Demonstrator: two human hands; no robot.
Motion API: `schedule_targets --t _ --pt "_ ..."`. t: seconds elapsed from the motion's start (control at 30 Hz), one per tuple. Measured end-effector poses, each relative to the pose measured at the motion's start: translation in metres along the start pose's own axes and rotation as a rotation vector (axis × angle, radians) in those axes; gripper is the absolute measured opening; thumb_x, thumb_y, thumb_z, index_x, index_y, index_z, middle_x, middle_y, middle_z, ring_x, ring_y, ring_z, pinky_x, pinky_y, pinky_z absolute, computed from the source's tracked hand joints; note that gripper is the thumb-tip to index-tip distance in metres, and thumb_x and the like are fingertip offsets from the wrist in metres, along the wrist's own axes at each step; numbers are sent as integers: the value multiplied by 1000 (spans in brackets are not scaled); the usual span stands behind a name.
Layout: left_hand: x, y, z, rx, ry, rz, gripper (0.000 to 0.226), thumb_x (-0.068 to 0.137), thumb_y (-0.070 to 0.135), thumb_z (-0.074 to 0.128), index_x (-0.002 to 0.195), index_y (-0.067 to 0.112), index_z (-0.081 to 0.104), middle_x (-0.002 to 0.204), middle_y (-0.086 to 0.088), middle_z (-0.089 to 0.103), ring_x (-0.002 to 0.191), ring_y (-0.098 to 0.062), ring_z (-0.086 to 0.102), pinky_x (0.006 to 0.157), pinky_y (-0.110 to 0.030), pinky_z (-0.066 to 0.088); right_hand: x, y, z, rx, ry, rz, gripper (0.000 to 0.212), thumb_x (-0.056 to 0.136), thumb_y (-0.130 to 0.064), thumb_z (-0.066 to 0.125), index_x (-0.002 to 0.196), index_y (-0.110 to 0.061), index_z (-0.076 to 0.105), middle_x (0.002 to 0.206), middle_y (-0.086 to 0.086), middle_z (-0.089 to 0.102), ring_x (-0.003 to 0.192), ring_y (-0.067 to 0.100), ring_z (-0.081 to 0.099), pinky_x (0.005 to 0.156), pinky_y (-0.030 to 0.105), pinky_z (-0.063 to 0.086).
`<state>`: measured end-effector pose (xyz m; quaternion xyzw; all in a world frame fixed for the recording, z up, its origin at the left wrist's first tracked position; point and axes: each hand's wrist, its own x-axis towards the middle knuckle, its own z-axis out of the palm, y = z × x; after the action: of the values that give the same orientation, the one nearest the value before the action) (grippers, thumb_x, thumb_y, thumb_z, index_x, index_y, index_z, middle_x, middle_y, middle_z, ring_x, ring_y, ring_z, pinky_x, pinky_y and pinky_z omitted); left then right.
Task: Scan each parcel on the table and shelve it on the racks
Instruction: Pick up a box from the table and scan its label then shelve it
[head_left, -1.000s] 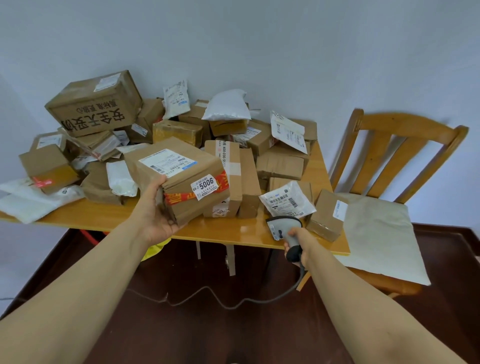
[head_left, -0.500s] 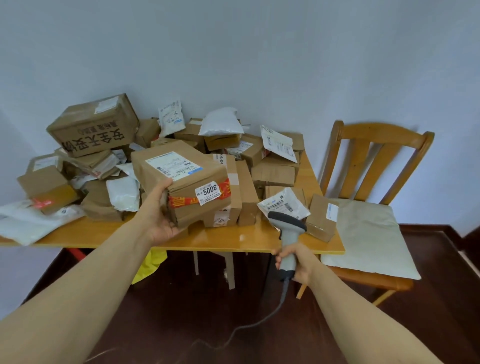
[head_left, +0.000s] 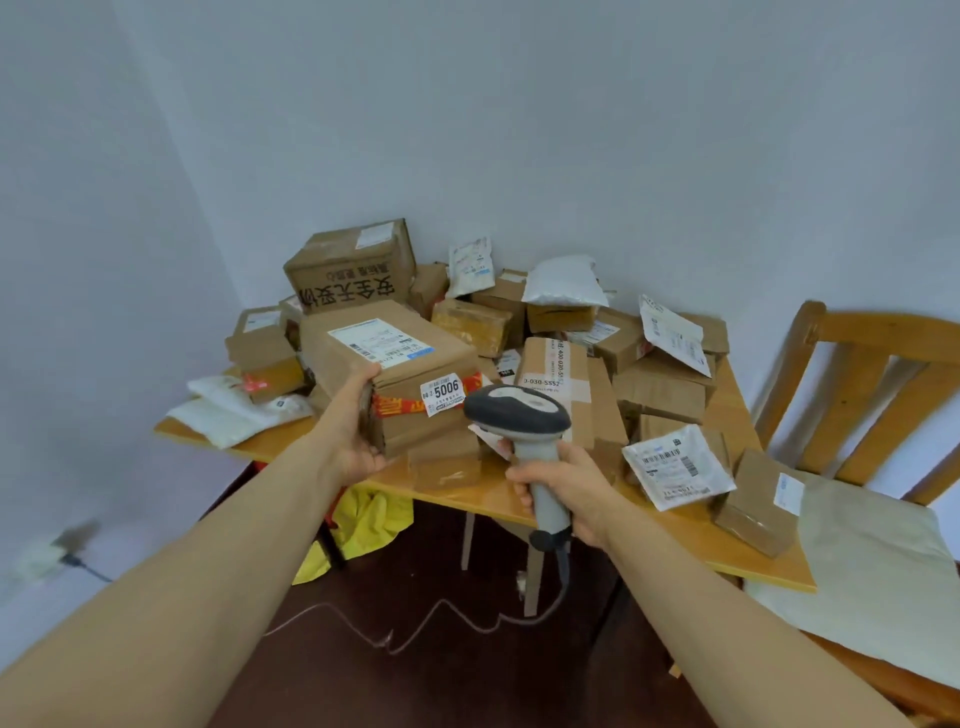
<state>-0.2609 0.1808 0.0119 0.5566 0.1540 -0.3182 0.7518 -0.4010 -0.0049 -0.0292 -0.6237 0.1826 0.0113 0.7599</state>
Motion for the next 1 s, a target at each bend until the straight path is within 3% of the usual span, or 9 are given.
schedule_targets --t 0.2,0.47,1.0 --pt "-1 10 -34 -46 69 -1 71 70 53 75 126 15 56 110 -12 69 96 -27 68 57 -36 57 4 -5 29 -52 -27 -5 19 82 -4 69 100 -6 64 56 3 53 47 14 45 49 27 41" --pt "-7 19 -57 -73 112 20 48 81 52 66 112 16 59 90 -9 69 79 -23 66 44 -30 54 1 -12 46 -135 -65 -22 13 81 -4 72 88 -6 62 54 2 53 46 13 45 48 26 44" --pt "-13 20 -87 -86 181 55 39 84 54 62 97 17 61 87 -7 68 77 -22 66 54 -30 55 -8 -18 69 -160 -84 -53 11 82 -4 71 86 -5 61 56 5 51 45 14 44 46 26 42"
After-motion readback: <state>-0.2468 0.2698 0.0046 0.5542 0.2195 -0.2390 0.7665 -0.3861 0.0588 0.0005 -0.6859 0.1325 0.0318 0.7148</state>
